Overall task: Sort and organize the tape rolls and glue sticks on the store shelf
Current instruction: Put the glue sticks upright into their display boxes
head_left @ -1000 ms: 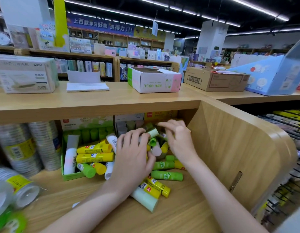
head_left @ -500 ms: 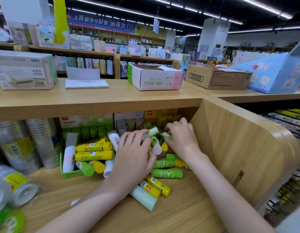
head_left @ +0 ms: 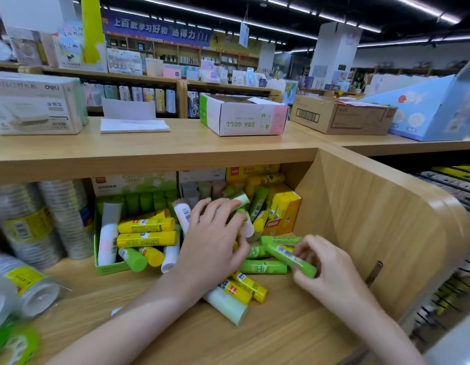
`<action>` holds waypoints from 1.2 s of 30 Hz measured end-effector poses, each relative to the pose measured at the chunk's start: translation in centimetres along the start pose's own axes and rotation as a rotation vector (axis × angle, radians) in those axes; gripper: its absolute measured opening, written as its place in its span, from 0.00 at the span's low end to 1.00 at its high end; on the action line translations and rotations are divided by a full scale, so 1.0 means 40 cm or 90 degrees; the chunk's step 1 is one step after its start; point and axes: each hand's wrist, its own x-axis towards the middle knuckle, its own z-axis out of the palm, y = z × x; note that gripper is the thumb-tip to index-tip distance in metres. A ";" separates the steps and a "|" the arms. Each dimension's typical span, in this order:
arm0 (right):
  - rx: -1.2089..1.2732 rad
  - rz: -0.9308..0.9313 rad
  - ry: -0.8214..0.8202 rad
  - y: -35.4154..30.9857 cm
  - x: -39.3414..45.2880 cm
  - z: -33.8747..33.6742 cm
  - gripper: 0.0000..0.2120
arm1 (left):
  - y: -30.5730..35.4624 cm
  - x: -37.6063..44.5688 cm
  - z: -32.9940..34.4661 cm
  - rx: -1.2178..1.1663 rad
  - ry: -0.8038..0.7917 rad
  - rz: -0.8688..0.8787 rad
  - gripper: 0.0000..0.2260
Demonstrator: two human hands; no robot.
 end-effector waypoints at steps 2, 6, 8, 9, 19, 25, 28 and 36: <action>-0.057 0.013 0.017 0.010 -0.030 0.003 0.13 | 0.001 0.001 -0.001 -0.013 -0.004 0.023 0.11; -0.234 0.015 0.093 0.031 -0.089 0.033 0.18 | 0.000 0.002 0.000 -0.022 -0.035 0.086 0.12; -0.238 0.000 0.115 0.036 -0.103 0.045 0.19 | -0.001 0.001 0.002 -0.016 -0.050 0.098 0.13; -0.226 -0.021 0.118 0.040 -0.103 0.048 0.19 | -0.001 0.000 0.003 -0.013 -0.057 0.100 0.14; -0.076 -0.089 0.094 0.006 0.050 0.026 0.08 | -0.005 -0.002 0.010 0.023 -0.094 0.125 0.22; -0.223 -0.157 -0.110 -0.006 0.196 0.058 0.16 | -0.003 -0.004 0.011 0.023 -0.106 0.116 0.24; -0.179 -0.129 -0.125 -0.009 0.220 0.055 0.14 | -0.004 -0.003 0.010 0.026 -0.110 0.115 0.24; -0.060 -0.064 0.163 -0.008 0.235 0.011 0.11 | 0.000 -0.001 0.015 -0.017 -0.061 0.091 0.11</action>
